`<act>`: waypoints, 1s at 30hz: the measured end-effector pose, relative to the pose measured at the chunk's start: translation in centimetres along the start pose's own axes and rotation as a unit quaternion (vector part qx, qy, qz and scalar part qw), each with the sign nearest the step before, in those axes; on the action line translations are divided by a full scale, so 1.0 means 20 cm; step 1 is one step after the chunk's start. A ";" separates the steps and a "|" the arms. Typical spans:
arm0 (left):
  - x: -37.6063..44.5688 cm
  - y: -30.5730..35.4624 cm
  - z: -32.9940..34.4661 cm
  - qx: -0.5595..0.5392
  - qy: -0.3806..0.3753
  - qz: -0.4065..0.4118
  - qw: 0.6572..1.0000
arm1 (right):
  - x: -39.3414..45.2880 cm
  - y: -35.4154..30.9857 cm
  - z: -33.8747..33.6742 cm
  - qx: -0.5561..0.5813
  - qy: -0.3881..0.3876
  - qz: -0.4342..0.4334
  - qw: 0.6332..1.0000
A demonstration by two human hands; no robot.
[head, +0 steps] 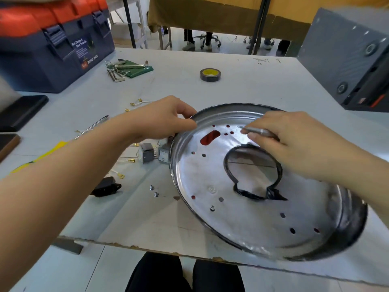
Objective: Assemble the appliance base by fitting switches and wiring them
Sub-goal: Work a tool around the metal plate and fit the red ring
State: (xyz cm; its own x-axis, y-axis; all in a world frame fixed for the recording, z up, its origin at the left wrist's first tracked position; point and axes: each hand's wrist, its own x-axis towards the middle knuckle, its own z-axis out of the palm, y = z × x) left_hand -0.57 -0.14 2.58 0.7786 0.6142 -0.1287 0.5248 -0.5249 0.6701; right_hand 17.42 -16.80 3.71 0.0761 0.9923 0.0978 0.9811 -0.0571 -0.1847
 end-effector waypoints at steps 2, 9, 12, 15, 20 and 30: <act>0.05 0.01 -0.01 0.016 -0.014 0.004 1.000 | 0.02 0.05 -0.01 -0.011 0.038 0.036 0.999; 0.00 0.06 0.02 0.141 0.171 0.037 0.975 | 0.08 0.27 0.01 -0.078 0.034 0.165 0.983; -0.14 0.09 0.02 0.156 0.188 0.008 0.970 | 0.11 0.29 0.01 -0.083 0.048 0.172 0.980; -0.30 0.11 0.05 0.055 0.061 -0.070 0.994 | 0.12 0.29 0.00 -0.095 0.055 0.171 0.979; -0.35 0.10 0.11 -0.085 0.019 -0.076 0.993 | 0.10 0.30 -0.01 -0.096 0.059 0.177 0.978; -0.14 0.09 0.03 0.059 0.012 -0.029 0.998 | 0.00 0.35 -0.07 -0.052 0.006 0.190 0.980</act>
State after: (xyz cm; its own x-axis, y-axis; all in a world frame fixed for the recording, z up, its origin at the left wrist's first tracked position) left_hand -1.55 -3.18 3.75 0.7380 0.6588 -0.1461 0.6064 -0.5525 0.5719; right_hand 24.44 -17.36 3.79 0.4418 0.8955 0.0530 0.8939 -0.4345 -0.1100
